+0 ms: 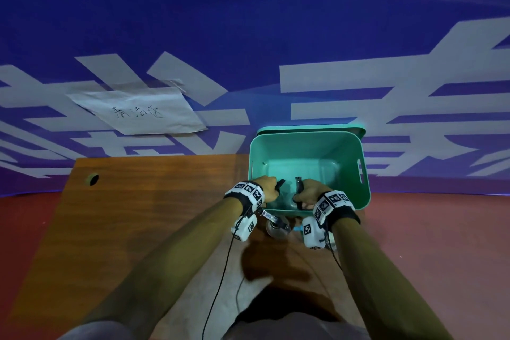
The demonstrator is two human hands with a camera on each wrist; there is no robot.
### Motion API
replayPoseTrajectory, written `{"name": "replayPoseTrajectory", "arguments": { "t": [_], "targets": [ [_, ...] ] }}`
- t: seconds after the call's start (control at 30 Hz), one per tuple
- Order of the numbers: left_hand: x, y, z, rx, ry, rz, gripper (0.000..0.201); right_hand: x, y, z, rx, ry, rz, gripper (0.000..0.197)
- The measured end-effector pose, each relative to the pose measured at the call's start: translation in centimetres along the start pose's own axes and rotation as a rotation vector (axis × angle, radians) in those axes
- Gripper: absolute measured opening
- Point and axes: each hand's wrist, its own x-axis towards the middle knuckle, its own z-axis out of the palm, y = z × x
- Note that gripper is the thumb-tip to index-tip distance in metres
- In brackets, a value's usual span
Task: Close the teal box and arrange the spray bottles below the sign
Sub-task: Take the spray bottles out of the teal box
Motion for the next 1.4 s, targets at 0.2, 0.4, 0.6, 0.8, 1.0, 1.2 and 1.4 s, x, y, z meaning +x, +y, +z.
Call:
{"name": "replayPoseTrajectory", "arguments": {
  "t": [0.2,0.4,0.6,0.8,1.0,1.2,1.4],
  "targets": [
    [-0.1,0.0,0.2,0.014,0.080,-0.004,0.028,0.1,-0.2,-0.1,-0.048,0.092,-0.006,0.019],
    [-0.1,0.7,0.3,0.084,0.047,-0.020,0.029,0.2,-0.1,-0.1,-0.043,0.049,-0.031,0.024],
    [-0.1,1.5,0.2,0.214,0.166,-0.013,0.023,0.3,0.2,0.2,0.085,0.050,-0.012,0.034],
    [0.0,1.3,0.1,0.324,0.150,0.077,0.021,0.4,0.3,0.5,0.103,0.060,-0.007,0.030],
    [-0.4,1.6,0.1,0.320,0.150,0.079,0.023,0.4,0.4,0.6,0.135,0.097,0.009,0.030],
    [-0.6,1.6,0.0,0.291,0.159,0.043,0.020,0.4,0.6,0.6,0.113,0.103,0.008,0.032],
    [-0.5,1.4,0.1,0.330,0.188,0.035,0.022,0.5,0.8,0.3,0.097,0.107,0.004,0.031]
  ]
}}
